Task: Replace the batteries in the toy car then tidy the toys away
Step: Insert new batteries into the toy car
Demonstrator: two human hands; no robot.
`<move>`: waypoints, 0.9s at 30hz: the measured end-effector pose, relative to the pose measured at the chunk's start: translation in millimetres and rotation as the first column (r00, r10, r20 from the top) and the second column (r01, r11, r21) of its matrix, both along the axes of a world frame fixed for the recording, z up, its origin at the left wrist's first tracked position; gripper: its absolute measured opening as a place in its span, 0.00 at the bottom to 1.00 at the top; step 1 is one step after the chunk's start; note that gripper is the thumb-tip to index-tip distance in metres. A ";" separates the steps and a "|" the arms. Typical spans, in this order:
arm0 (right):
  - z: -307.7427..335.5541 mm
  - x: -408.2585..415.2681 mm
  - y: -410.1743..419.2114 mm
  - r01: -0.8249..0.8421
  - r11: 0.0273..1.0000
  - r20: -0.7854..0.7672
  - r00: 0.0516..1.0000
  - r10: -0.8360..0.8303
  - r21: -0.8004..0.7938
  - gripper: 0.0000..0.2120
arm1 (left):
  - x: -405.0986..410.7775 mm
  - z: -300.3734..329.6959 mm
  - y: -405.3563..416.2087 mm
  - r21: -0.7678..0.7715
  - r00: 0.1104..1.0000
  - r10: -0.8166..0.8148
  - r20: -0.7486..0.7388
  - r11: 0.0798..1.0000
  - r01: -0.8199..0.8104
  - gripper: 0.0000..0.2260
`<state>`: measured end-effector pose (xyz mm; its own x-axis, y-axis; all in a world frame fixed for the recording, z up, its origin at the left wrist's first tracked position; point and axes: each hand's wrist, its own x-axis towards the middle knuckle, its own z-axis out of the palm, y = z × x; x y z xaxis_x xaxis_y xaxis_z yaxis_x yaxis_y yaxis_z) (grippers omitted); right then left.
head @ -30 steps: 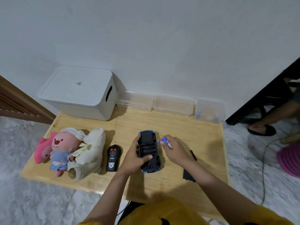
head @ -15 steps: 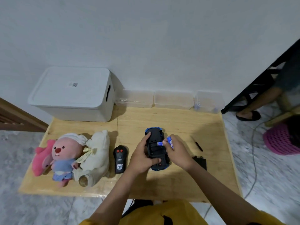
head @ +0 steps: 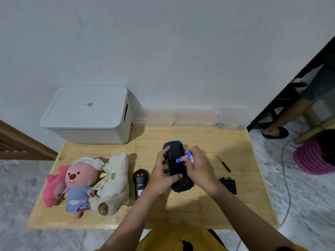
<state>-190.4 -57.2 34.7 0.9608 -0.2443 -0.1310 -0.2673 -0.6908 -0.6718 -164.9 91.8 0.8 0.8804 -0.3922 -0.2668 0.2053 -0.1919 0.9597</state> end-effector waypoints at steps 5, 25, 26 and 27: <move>6.6 8.7 3.7 0.061 0.995 0.003 0.998 -0.061 -0.078 0.10 | 5.3 9.4 1.6 0.010 0.998 0.005 0.061 1.000 -0.005 0.36; 7.8 22.8 19.4 0.238 0.971 0.134 0.962 -0.238 0.013 0.11 | 12.4 19.3 4.4 -0.028 0.993 0.067 0.102 0.998 -0.064 0.34; 8.1 23.5 21.0 0.228 0.974 0.130 0.965 -0.227 0.014 0.10 | 12.5 20.5 4.0 -0.031 0.993 0.067 0.100 0.997 -0.065 0.34; 8.4 23.9 22.8 0.221 0.975 0.123 0.967 -0.221 0.018 0.10 | 12.3 21.6 3.4 -0.035 0.993 0.069 0.096 0.997 -0.066 0.34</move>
<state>-166.6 -34.4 43.1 0.8918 -0.4521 -0.0164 -0.3280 -0.6213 -0.7117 -152.6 95.2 22.4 0.9263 -0.3380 -0.1665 0.1218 -0.1495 0.9812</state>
